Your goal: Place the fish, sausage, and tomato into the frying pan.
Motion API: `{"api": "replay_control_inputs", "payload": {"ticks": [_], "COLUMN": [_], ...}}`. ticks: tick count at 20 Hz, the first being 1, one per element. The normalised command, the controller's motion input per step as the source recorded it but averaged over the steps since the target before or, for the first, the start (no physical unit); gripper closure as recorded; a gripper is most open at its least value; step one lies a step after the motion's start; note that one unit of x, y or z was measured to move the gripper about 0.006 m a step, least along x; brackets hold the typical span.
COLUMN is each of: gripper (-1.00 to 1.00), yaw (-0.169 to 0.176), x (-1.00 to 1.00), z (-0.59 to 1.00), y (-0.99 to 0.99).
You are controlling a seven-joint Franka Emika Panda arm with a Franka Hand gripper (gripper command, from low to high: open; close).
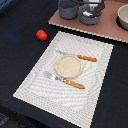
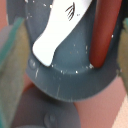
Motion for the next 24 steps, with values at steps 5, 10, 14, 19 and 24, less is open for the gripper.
{"api": "replay_control_inputs", "payload": {"ticks": [5,10,14,19,24], "gripper": [-1.0,-1.0,-1.0,-1.0,-1.0], "yaw": [-0.025,-0.017,-0.03,-0.045,-0.075], "x": [-0.41,-0.5,-0.61,-0.66,-0.72], "z": [0.54,0.12,-0.09,-0.22,-0.3], "y": [-0.64,-0.63,-0.6,-0.59,-0.54]}}
